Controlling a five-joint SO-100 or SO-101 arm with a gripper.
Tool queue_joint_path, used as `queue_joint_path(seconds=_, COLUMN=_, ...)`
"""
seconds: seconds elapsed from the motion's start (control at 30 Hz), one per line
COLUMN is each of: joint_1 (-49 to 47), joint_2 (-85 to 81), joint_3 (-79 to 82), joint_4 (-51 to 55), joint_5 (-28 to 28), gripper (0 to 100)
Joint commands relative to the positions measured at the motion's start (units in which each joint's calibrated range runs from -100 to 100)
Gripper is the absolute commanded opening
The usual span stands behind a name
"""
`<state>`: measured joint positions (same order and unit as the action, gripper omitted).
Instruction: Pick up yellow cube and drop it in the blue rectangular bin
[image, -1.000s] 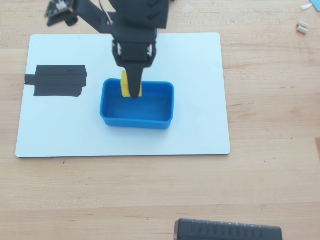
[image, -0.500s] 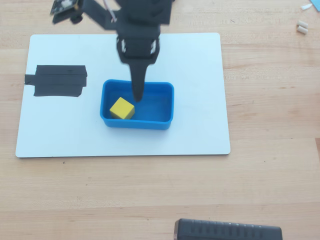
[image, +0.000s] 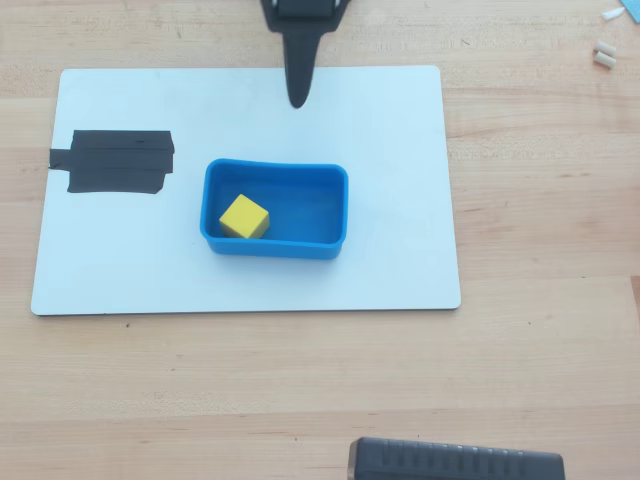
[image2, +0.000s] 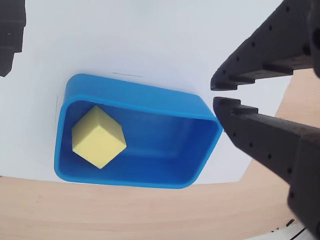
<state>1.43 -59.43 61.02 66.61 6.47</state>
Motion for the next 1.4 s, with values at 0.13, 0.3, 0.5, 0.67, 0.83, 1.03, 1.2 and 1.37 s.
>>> queue_joint_path(seconds=0.13, joint_1=0.3, joint_2=-10.6, joint_3=13.3, joint_4=-3.9, joint_5=-0.1, gripper=0)
queue_joint_path(seconds=0.3, joint_1=-1.3, joint_2=-24.2, joint_3=24.9, joint_4=-4.8, joint_5=0.0, gripper=0)
queue_joint_path(seconds=0.5, joint_1=-0.9, joint_2=-31.7, joint_3=31.7, joint_4=-4.1, joint_5=0.1, gripper=0)
queue_joint_path(seconds=0.67, joint_1=-0.8, joint_2=-36.8, joint_3=32.7, joint_4=-1.2, joint_5=0.2, gripper=0)
queue_joint_path(seconds=0.83, joint_1=-0.7, joint_2=-36.9, joint_3=32.7, joint_4=-1.2, joint_5=0.1, gripper=0)
queue_joint_path(seconds=1.03, joint_1=-0.7, joint_2=-36.9, joint_3=32.7, joint_4=-1.1, joint_5=0.2, gripper=0)
queue_joint_path(seconds=1.2, joint_1=-0.7, joint_2=-36.9, joint_3=32.7, joint_4=-1.1, joint_5=0.2, gripper=0)
queue_joint_path(seconds=1.37, joint_1=-0.7, joint_2=-36.9, joint_3=32.7, joint_4=-1.1, joint_5=0.2, gripper=0)
